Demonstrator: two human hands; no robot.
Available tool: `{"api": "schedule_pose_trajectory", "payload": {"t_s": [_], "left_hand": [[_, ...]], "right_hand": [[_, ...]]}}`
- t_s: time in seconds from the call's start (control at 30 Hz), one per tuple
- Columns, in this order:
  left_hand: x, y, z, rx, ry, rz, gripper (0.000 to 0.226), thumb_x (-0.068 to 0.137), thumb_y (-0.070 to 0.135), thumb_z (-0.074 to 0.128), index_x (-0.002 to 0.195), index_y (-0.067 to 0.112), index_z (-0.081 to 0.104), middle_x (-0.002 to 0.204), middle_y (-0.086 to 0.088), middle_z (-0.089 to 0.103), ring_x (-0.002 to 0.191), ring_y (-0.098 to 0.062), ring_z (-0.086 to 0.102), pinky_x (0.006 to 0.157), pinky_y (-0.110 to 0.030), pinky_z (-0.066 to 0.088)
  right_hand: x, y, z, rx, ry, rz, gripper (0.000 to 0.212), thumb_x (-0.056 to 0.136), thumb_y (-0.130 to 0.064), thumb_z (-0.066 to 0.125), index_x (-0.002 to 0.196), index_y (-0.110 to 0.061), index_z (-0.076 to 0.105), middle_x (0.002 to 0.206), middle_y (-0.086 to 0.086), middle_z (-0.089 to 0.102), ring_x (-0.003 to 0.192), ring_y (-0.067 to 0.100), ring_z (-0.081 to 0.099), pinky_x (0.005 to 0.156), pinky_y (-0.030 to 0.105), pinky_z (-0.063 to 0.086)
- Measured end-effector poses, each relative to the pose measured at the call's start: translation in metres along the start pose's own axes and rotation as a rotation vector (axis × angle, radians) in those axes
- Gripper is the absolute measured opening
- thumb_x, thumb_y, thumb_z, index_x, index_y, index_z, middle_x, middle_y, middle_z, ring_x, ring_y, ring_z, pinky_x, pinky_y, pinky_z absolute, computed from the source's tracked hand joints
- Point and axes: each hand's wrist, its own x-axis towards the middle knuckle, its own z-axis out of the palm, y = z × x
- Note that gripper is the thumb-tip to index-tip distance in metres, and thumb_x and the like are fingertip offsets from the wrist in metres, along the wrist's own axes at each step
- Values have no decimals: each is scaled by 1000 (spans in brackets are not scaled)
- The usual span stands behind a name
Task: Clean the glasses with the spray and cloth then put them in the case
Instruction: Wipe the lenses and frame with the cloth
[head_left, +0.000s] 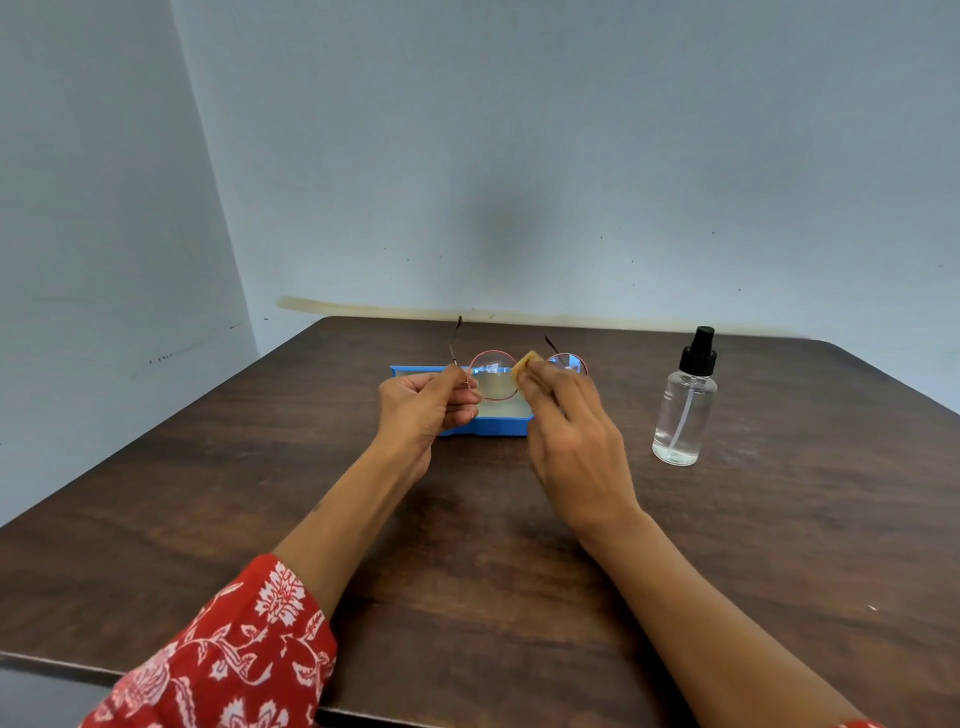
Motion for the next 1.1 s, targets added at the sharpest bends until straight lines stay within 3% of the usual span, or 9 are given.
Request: {"api": "schedule_pose_trajectory", "payload": {"t_s": [0.1,0.27,0.47,0.67,0.87,1.1], "left_hand": [[-1,-2,1,13,-21,-11,13,82,8,65,72,1,69,51,-3,65,44,-9,58,45,-15,49],[-1,-1,0,-17,4,2,17,83,6,62,68,2,67,46,-1,62,42,-7,57,44,-14,48],[1,2,-1,-49,32,-6,12,82,7,64,73,0,67,48,-2,64,41,-6,56,44,-13,48],[1,0,-2,-56,33,-9,13,83,7,64,72,1,67,47,-1,64,41,-6,57,44,-13,48],[2,2,-3,-67,44,-22,10,82,6,64,74,1,68,48,-2,64,41,-6,56,44,-13,48],[4,0,-4,-46,49,-36,10,82,8,66,78,-1,68,49,-2,65,42,-7,57,44,-14,49]], "right_hand": [[-1,-3,2,-21,-9,-24,36,86,4,43,116,6,63,116,18,63,104,28,58,88,32,49],[-1,-12,2,30,-61,-134,35,86,-2,40,107,3,68,107,14,67,97,26,61,86,31,50],[-3,7,0,-25,33,95,28,81,5,56,106,4,68,108,15,66,98,24,55,83,31,52],[-3,-6,2,10,-34,-52,33,86,-2,42,107,4,68,106,15,66,97,26,61,82,32,54],[-4,11,-1,8,37,171,35,79,1,46,107,5,67,107,15,65,101,20,49,77,29,53],[-4,1,0,89,-62,103,37,81,0,46,112,5,65,112,16,63,104,25,56,89,27,47]]}}
